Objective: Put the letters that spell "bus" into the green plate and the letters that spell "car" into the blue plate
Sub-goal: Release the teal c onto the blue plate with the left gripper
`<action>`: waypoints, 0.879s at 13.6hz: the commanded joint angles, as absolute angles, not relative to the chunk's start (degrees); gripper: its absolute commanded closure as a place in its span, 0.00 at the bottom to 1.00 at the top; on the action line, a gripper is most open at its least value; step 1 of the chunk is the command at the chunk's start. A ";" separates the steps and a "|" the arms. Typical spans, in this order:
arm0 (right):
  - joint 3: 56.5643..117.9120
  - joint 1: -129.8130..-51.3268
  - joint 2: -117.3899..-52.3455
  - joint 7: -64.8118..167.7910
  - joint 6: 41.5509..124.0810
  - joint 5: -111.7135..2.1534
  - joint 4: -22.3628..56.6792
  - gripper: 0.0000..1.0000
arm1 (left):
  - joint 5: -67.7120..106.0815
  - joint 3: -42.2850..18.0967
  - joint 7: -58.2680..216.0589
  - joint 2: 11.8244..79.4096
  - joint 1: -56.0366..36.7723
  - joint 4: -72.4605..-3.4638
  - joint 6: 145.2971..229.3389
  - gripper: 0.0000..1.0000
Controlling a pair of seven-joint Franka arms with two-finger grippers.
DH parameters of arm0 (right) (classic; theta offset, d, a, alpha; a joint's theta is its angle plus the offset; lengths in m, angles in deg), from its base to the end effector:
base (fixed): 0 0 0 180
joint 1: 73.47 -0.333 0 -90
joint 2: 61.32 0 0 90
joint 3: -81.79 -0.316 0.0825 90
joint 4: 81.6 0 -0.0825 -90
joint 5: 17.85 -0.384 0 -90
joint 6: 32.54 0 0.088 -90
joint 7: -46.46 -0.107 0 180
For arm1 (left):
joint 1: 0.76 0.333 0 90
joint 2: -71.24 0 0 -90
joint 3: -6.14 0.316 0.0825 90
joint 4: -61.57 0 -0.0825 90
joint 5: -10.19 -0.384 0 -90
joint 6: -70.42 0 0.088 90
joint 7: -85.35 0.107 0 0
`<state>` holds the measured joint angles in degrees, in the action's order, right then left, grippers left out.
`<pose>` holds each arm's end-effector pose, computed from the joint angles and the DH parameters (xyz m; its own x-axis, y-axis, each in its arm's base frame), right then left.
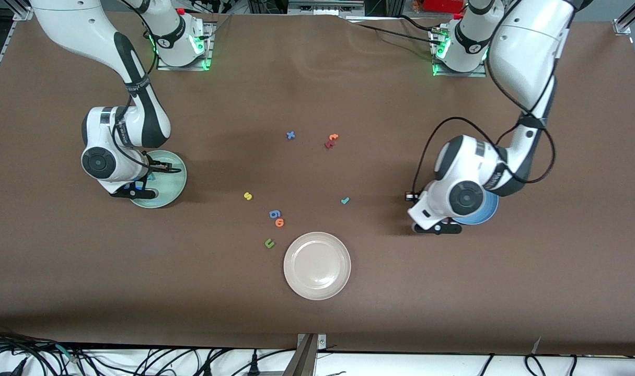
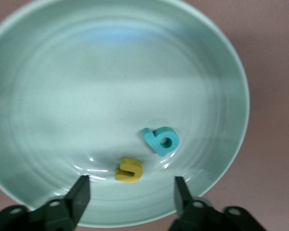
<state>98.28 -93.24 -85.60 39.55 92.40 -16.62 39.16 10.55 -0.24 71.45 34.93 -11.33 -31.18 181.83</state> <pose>0.5404 0.0275 0.1984 0.9482 -0.0683 -0.3104 -0.0161 -0.9857 0.1677 0.6291 -0.1842 0.2344 0.9507 -0.0362 -0.3081 -0.0392 -0.9992 -0.0034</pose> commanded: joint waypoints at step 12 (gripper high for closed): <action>85.74 -100.27 -90.48 -9.41 94.17 -17.93 22.90 0.02 | 6.41 -0.98 84.38 46.88 -1.20 -51.87 195.12 0.88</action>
